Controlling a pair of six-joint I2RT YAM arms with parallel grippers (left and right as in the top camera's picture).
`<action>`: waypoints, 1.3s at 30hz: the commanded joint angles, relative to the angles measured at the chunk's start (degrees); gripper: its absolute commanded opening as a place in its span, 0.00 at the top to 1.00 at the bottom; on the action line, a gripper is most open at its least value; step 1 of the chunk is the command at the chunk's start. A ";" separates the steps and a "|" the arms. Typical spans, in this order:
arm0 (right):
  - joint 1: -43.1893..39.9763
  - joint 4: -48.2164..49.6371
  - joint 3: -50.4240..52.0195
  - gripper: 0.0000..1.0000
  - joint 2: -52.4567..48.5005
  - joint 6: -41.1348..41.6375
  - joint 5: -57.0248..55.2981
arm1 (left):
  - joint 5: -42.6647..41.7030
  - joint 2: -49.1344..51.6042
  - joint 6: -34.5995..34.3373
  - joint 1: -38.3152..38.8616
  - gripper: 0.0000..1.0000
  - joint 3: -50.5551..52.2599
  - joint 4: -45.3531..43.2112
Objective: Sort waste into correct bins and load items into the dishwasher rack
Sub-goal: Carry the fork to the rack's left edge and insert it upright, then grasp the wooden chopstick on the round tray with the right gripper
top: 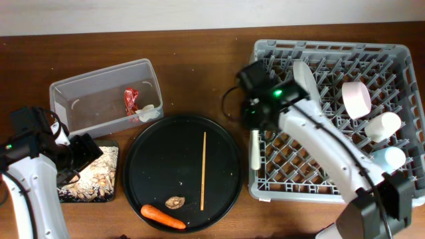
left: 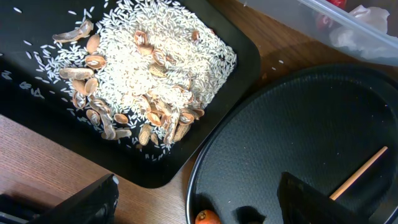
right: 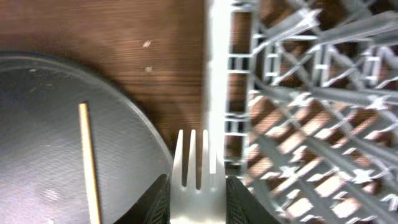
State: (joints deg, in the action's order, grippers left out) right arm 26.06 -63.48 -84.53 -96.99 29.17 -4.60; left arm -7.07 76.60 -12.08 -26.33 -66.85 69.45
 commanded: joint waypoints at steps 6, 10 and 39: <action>-4.37 5.57 6.25 0.71 -1.22 -4.76 0.90 | -0.63 -0.44 -0.74 -0.20 0.19 0.28 0.04; -5.40 8.15 8.72 0.71 -2.01 -4.76 0.68 | -0.63 -0.44 -0.74 -0.20 0.19 0.28 0.04; 19.69 7.06 1.14 0.37 -8.59 8.70 7.21 | -0.87 -0.44 -0.76 -0.20 0.19 0.28 0.04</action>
State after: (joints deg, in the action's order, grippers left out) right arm 42.44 -57.69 -84.33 -100.75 34.37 3.88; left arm -7.09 76.60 -12.08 -26.33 -66.85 69.47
